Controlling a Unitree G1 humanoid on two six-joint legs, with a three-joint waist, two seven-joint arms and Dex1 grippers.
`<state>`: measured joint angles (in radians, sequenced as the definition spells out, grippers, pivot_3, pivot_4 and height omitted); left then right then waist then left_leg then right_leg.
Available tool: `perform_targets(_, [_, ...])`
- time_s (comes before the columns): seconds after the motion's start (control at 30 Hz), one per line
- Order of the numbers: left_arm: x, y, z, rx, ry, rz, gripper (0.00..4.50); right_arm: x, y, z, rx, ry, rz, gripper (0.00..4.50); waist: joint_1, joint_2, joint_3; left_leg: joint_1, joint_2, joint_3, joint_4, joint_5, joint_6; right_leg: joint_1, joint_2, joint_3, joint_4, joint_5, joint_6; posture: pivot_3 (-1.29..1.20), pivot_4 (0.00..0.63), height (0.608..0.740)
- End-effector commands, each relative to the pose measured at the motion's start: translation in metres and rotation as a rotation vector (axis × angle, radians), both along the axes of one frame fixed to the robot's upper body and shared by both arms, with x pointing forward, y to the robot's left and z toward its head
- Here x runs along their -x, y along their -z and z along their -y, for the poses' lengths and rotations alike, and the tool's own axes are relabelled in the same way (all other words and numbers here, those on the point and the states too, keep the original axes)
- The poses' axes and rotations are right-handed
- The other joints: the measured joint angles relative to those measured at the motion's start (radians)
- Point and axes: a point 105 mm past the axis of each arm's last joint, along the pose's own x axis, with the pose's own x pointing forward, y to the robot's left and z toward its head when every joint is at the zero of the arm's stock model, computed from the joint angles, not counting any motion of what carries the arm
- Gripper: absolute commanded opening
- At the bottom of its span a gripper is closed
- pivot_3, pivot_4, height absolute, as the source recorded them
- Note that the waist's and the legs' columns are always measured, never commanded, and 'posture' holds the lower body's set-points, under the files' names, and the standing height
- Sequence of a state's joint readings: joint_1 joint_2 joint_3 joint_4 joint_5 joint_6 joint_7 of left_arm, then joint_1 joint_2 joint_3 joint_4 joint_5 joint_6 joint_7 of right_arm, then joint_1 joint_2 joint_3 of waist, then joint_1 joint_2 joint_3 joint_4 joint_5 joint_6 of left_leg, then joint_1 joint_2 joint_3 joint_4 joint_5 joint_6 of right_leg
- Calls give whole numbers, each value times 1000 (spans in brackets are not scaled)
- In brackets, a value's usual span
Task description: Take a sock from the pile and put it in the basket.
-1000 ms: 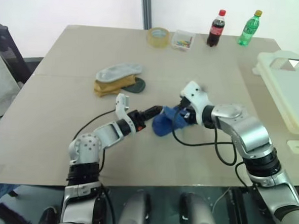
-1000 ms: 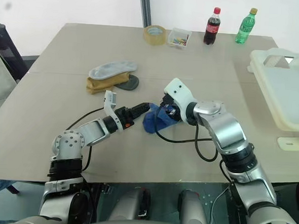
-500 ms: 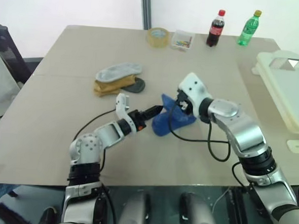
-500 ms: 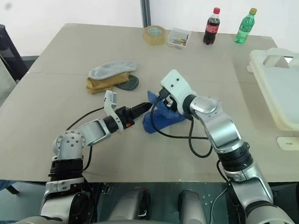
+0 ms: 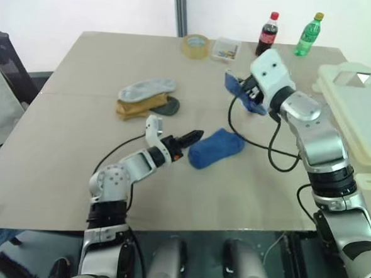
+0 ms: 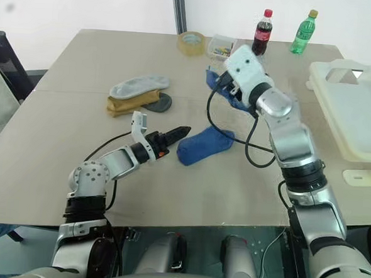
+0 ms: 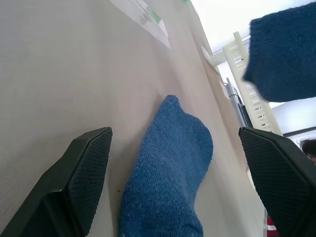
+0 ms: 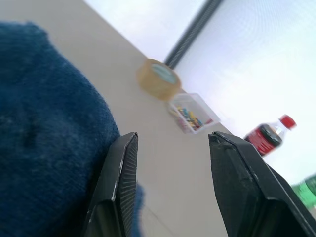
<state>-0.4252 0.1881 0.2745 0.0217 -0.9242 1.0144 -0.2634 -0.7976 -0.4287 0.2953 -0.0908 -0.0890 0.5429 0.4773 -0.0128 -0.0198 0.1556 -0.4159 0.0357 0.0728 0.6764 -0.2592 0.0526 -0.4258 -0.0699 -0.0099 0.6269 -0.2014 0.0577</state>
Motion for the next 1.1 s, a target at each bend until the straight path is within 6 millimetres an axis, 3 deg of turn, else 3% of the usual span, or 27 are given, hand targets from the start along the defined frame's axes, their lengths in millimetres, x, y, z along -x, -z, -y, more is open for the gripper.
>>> perform_targets(0.03, [2,13,-1,-30,-9,-46,4410,29,44,-31,91,-182,-106,2313,0,0,0,0,0,0,0,0,0,0,0,0,0,0,0,0,150,740])
perform_targets(0.13, [2,14,-2,-40,-10,-46,4410,33,68,-36,54,-170,-177,2313,0,0,0,0,0,0,0,0,0,0,0,0,0,0,1,0,150,740])
perform_targets(0.23, [3,15,-3,-48,-13,-49,4410,28,78,-32,28,-128,-206,2313,-1,0,0,0,1,0,1,0,0,0,0,0,0,0,0,0,150,740])
perform_targets(0.47, [4,16,-4,-63,-13,-51,4410,19,79,-23,-6,-70,-211,2313,0,0,0,1,1,0,1,2,-3,1,0,0,0,-1,-2,0,150,740])
perform_targets(0.67, [5,18,-4,-68,-14,-54,4410,9,52,2,-284,-11,-350,2313,0,0,0,1,1,0,1,0,0,1,0,0,0,-1,-2,0,150,740])
perform_targets(0.87, [5,20,0,-76,1,-54,4410,15,79,21,-223,-37,-541,2313,0,0,0,1,1,-1,0,0,0,2,0,0,0,-1,-2,0,150,740])
perform_targets(1.1, [14,18,3,-110,43,-24,4410,15,92,21,-183,-72,-602,2313,-1,0,0,2,0,0,0,0,0,2,0,0,0,-1,-3,0,150,740])
